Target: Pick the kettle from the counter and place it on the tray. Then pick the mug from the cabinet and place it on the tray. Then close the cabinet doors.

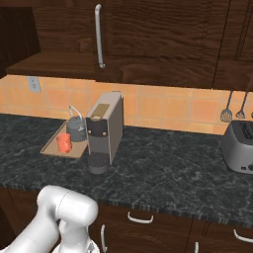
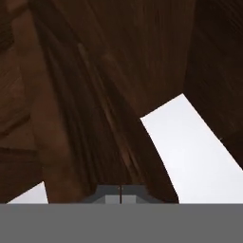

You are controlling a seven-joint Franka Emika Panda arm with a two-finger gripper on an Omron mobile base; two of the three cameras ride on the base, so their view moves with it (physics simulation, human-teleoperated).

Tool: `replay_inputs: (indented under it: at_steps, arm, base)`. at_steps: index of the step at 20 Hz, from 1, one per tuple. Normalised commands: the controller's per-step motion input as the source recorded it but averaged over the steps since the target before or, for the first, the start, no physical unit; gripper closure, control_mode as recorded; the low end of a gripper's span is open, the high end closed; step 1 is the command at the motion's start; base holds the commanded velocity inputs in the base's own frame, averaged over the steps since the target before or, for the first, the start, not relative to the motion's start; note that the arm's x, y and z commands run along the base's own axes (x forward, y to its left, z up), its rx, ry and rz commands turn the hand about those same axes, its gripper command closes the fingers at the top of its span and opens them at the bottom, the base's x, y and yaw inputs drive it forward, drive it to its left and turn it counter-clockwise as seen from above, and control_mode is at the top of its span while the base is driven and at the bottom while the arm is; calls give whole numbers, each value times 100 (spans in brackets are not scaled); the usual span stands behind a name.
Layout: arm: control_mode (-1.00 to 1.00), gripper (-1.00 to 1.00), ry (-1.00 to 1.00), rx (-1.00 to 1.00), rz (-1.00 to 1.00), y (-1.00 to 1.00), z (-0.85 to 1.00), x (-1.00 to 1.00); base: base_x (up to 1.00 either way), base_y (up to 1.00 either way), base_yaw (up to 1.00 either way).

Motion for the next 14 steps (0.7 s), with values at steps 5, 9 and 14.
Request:
replay_inputs:
  at_steps: [5,9,14]
  arm:
    - [-100,100,-51,35,-1,-34,74,-34]
    - [-100,100,-14,25,0,-76,44,-12]
    - [-100,100,11,20,1,-100,23,0]
  base:
    - [0,0,0]
    - [0,0,0]
    - [0,0,0]
